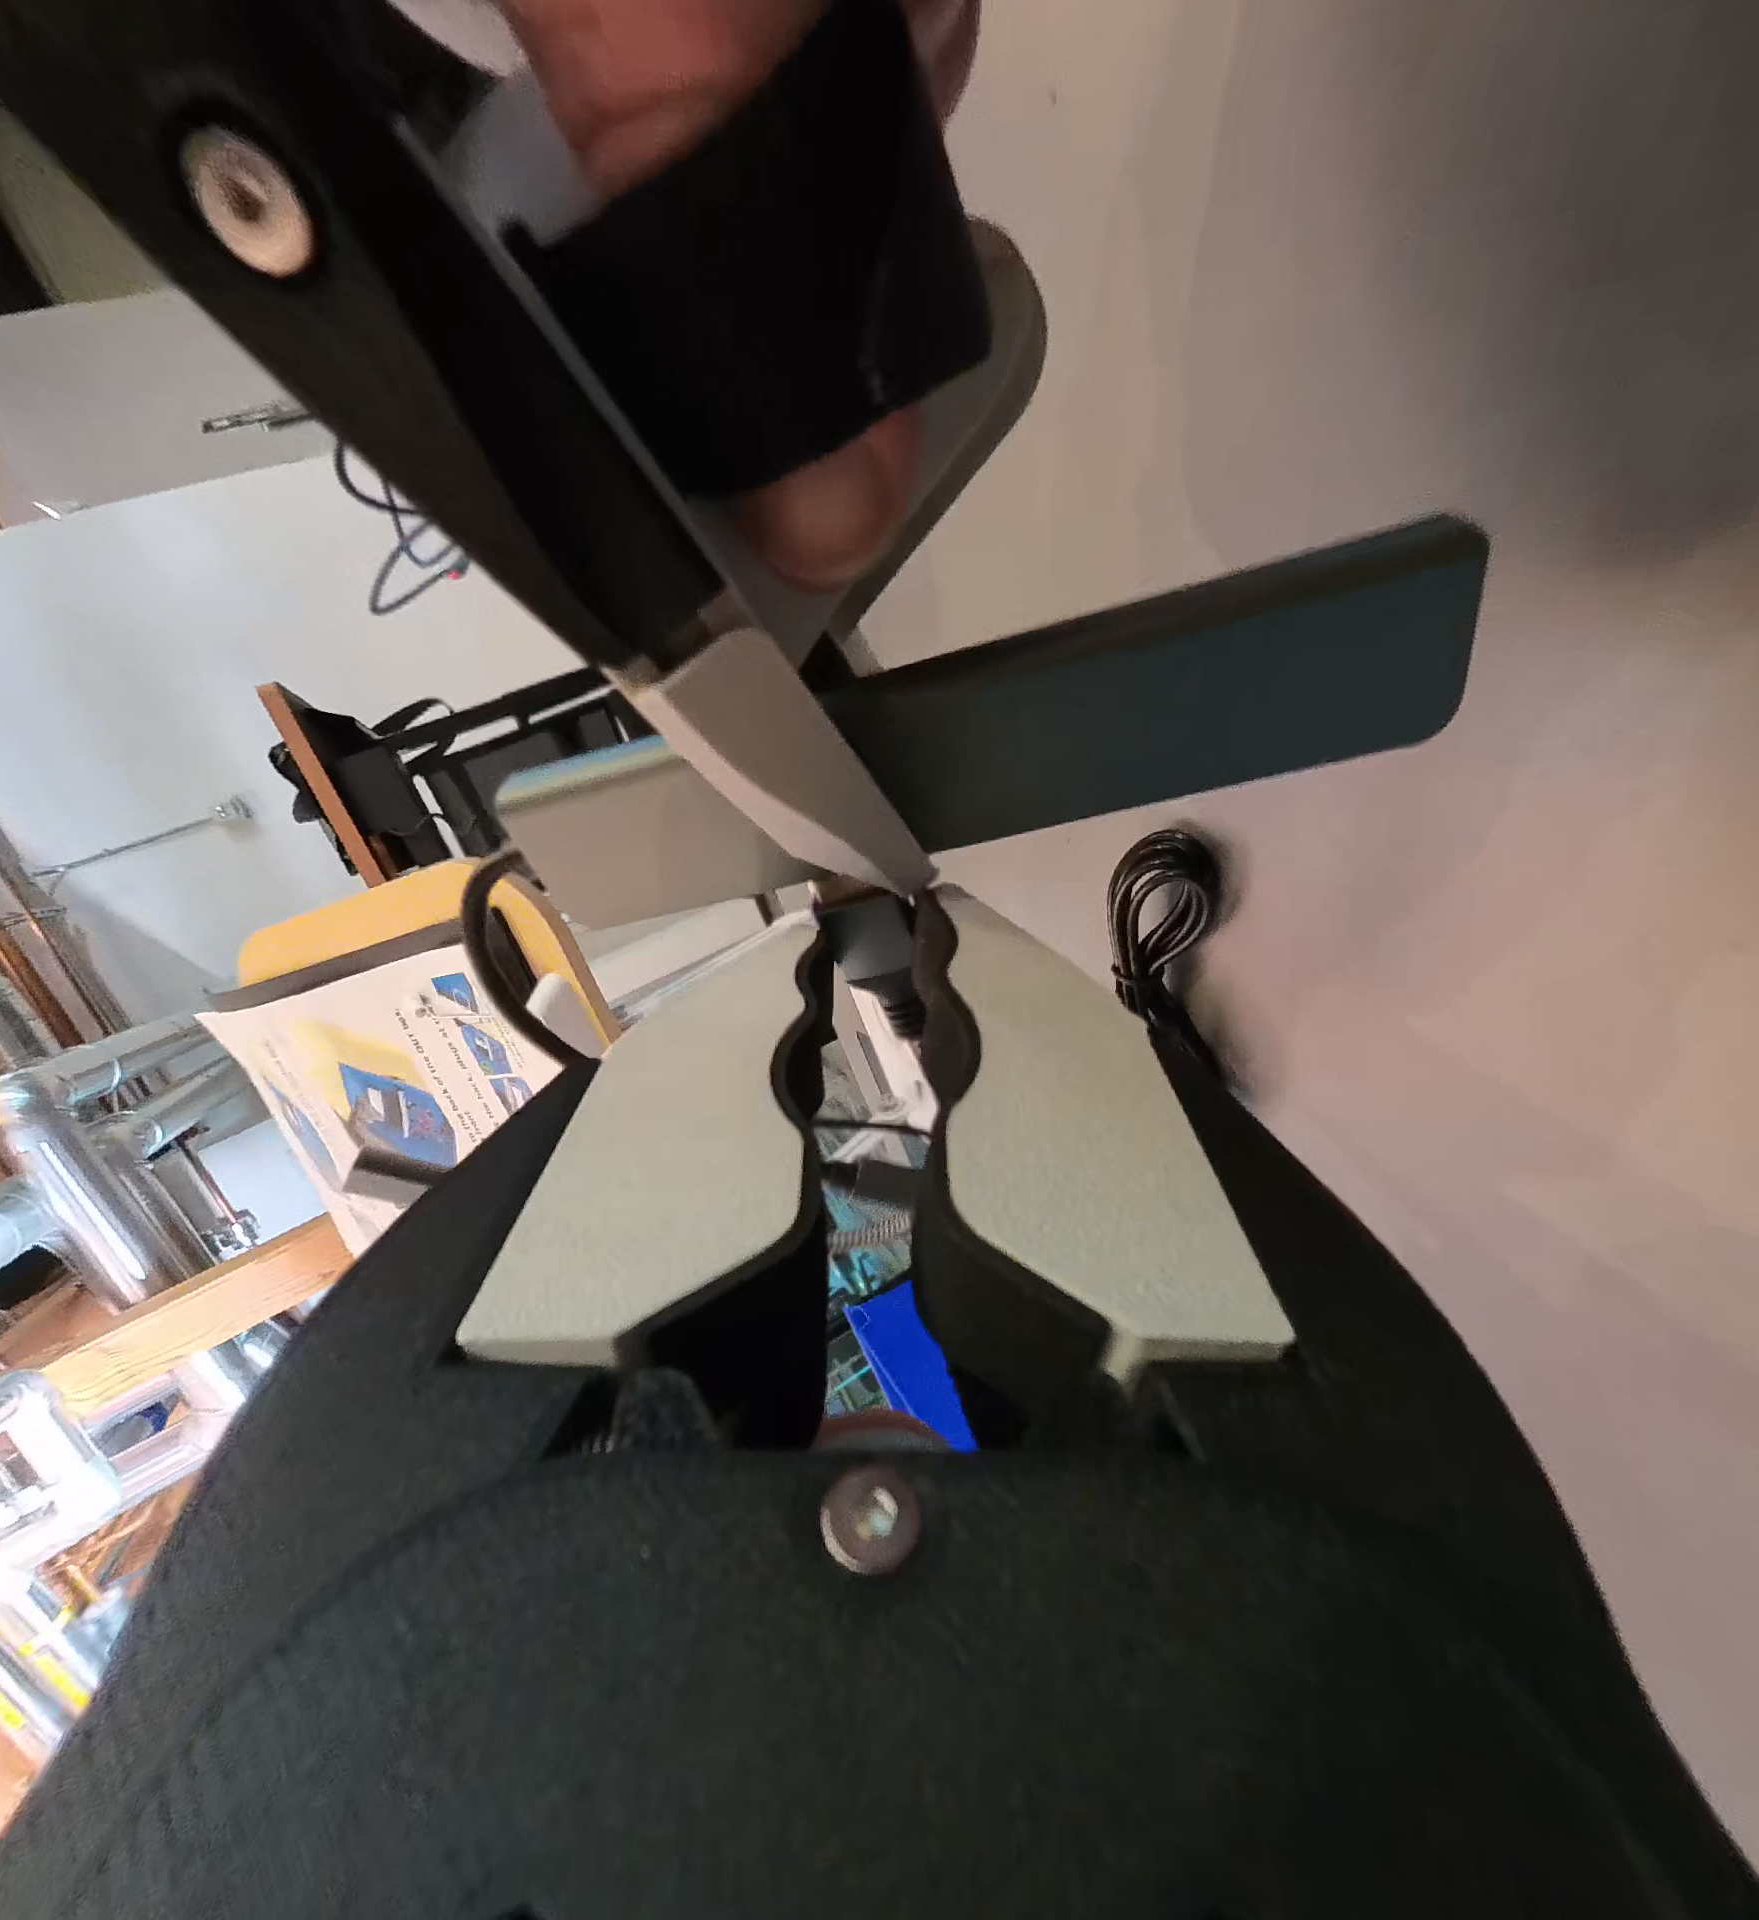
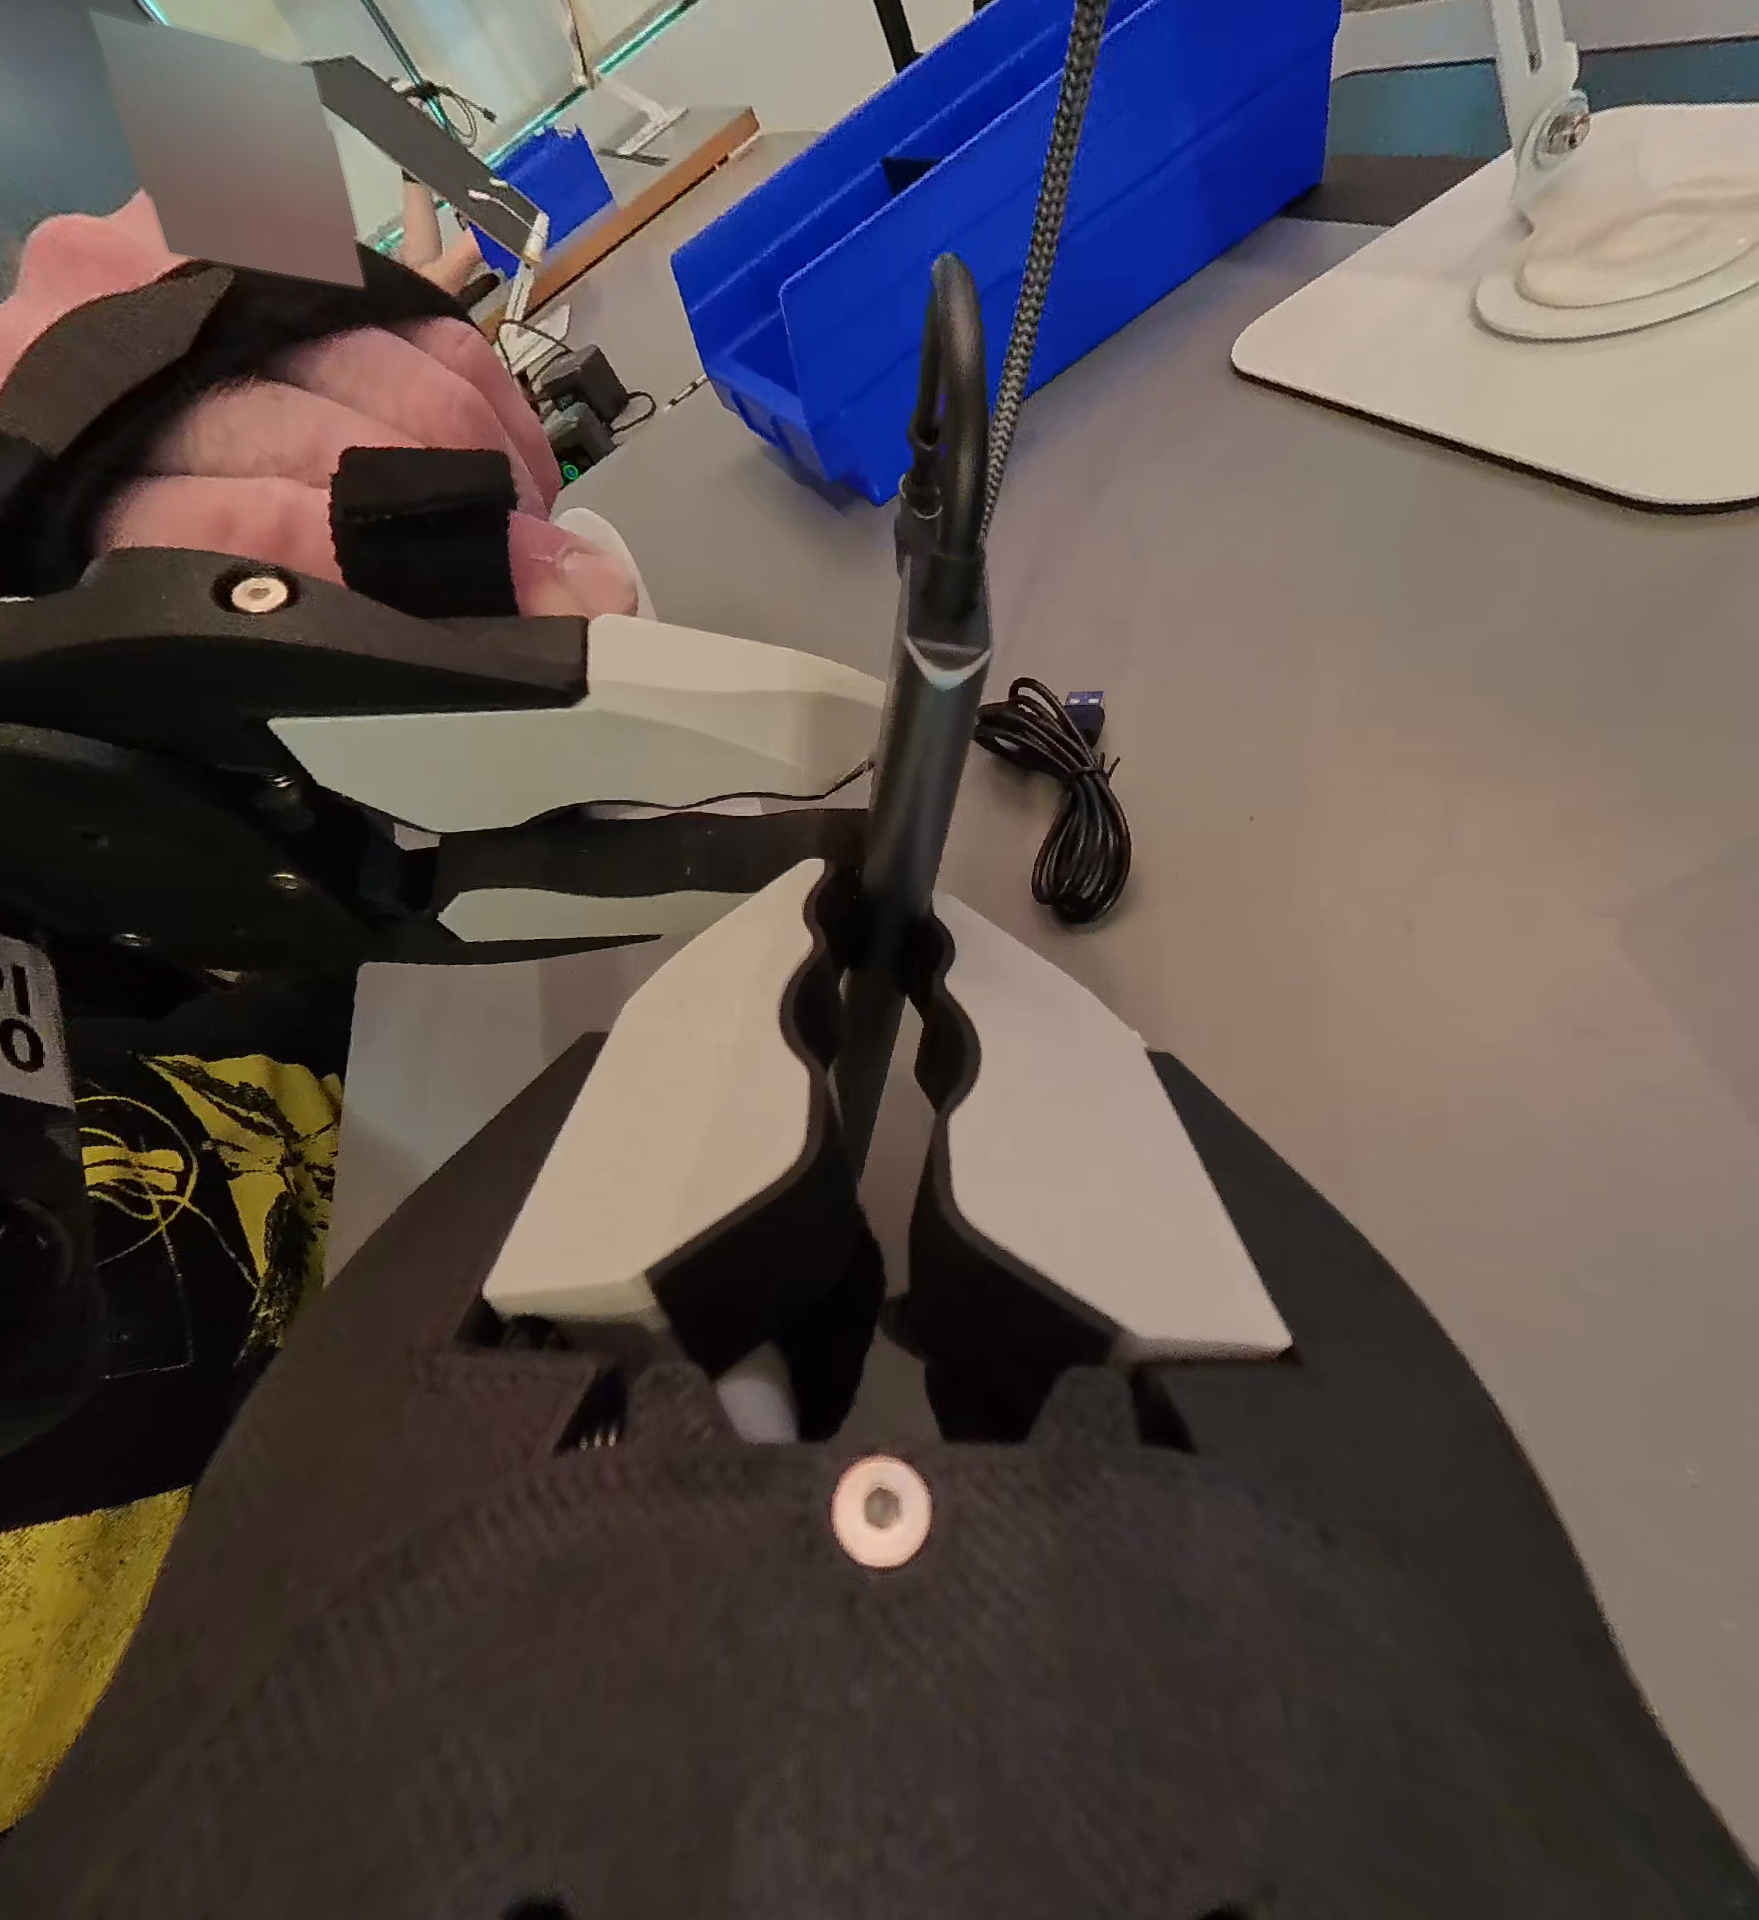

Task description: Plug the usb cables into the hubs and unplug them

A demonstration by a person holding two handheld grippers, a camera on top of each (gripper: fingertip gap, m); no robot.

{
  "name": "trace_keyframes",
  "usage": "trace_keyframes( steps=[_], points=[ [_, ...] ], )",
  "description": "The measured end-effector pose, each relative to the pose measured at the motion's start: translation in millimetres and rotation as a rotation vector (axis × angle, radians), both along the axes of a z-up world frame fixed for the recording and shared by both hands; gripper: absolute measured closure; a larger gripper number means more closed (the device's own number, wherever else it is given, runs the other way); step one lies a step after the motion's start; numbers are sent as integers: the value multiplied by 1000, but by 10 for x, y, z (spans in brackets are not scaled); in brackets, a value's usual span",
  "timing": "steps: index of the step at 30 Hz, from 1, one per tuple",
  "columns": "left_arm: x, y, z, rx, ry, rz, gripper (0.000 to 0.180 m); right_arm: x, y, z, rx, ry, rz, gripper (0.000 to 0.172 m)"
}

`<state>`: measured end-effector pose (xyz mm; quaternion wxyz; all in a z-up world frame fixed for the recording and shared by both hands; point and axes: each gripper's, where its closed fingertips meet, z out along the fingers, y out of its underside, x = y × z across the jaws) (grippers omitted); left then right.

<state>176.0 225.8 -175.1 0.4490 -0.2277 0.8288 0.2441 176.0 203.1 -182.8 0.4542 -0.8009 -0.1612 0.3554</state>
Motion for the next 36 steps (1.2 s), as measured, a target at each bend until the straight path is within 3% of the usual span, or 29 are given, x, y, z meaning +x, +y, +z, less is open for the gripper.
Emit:
trace_keyframes(
  steps=[7, 17, 21, 36],
  points=[
    [-26, -34, -46, 34, 28, -17, 169, -45, -17, -57, -20, -3, 33, 162],
    [-10, -14, 306, -82, -148, -87, 161, 24, -40, 241, 77, 180, 68, 161],
    [-113, 114, 309, -78, -167, -56, 164, 52, -74, 242, 64, 208, 90, 161],
    [-100, -11, 147, -109, -120, -97, 174, -50, -162, 162, 28, 170, 169, 161]
  ],
)
